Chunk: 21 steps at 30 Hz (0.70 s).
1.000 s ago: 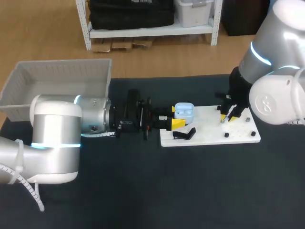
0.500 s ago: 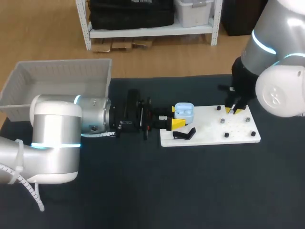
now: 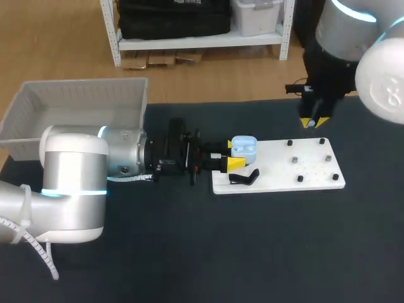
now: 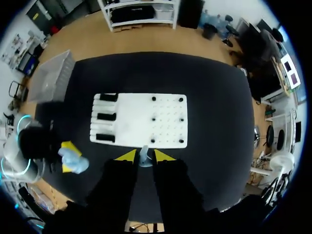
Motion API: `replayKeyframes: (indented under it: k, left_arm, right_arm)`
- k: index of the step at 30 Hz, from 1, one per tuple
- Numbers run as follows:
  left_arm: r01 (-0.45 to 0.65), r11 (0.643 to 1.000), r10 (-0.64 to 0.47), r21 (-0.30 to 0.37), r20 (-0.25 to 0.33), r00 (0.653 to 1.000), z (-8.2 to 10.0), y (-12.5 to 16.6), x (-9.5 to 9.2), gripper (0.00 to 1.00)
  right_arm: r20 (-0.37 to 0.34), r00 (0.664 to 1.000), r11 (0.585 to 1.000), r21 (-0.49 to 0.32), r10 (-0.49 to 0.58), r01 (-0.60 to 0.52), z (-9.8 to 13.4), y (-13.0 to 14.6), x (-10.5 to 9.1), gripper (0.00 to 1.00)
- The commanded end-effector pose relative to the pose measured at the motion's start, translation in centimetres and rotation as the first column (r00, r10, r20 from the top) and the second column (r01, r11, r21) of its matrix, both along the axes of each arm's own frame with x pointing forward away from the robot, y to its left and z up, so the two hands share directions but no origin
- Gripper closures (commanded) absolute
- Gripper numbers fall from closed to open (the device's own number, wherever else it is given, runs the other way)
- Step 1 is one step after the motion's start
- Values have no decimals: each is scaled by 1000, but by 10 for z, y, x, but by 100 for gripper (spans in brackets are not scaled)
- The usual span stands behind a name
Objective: Pick up each earbud case from the left stands, insert the matching earbuds, close the lid, and place the case in the box.
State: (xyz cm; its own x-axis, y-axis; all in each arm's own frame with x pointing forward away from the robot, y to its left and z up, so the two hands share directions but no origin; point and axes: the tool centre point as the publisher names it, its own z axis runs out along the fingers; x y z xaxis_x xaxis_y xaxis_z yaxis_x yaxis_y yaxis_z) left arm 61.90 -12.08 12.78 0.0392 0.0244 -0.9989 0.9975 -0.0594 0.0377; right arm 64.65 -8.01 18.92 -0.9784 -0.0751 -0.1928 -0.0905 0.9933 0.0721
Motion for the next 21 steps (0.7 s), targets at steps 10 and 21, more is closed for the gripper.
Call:
replayKeyframes:
  k: [10,21]
  left_arm:
    - [-6,1000,6,-3,3,1000,-1,0,-2,100]
    - [-6,1000,6,-3,3,1000,-1,0,-2,100]
  right_arm:
    - [-62,996,998,8,65,-65,41,13,-22,100]
    - [-44,969,970,-1,242,-243,39,28,-22,100]
